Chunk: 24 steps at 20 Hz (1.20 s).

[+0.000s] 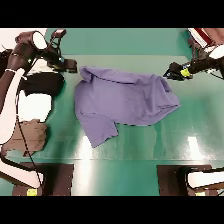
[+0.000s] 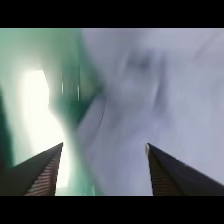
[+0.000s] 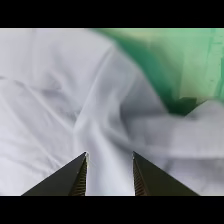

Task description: Fold the shirts.

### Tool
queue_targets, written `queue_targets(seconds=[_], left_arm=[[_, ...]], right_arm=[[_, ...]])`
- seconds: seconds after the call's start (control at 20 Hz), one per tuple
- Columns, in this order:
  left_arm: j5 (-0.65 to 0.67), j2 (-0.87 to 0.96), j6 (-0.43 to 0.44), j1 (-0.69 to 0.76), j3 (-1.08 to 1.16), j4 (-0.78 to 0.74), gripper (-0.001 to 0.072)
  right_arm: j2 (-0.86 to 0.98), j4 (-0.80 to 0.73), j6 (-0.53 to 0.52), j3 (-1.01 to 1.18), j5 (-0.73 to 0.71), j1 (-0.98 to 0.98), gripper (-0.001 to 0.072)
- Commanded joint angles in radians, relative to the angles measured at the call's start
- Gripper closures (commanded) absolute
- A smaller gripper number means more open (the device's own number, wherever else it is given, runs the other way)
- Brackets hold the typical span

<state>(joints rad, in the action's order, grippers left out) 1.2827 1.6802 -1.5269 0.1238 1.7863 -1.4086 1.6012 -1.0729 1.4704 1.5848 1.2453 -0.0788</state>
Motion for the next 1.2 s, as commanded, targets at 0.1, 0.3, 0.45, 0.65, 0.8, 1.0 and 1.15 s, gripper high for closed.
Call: queue_targets(seconds=[0.1,0.3,0.45,0.65,0.8,1.0,1.15], left_arm=[[0.098,-0.163,0.008,-0.025,-0.305,-0.010,0.0098],[-0.048,-0.315,-0.019,-0.025,-0.675,0.040,0.0098],[-0.150,-0.330,-0.012,-0.024,-0.825,0.206,0.0097],[-0.326,-0.330,0.020,-0.024,-0.919,0.386,0.0098],[-0.341,-0.329,0.019,-0.024,-0.923,0.414,0.0130],[-0.359,-0.333,0.027,-0.024,-0.908,0.440,0.0683],[-0.347,-0.356,0.044,-0.024,-0.843,0.440,0.0684]], right_arm=[[-0.156,0.006,-0.051,-0.125,0.084,0.061,0.0398],[-0.325,0.007,-0.051,-0.312,0.077,0.130,0.0398],[-0.417,0.008,-0.051,-0.415,0.032,0.159,0.0398],[-0.486,0.008,-0.051,-0.481,0.022,0.167,0.0398],[-0.504,0.005,-0.051,-0.505,0.022,0.167,0.0398],[-0.504,0.005,-0.051,-0.570,0.023,0.237,0.0398],[-0.493,0.008,-0.051,-0.686,0.009,0.362,0.0292]])
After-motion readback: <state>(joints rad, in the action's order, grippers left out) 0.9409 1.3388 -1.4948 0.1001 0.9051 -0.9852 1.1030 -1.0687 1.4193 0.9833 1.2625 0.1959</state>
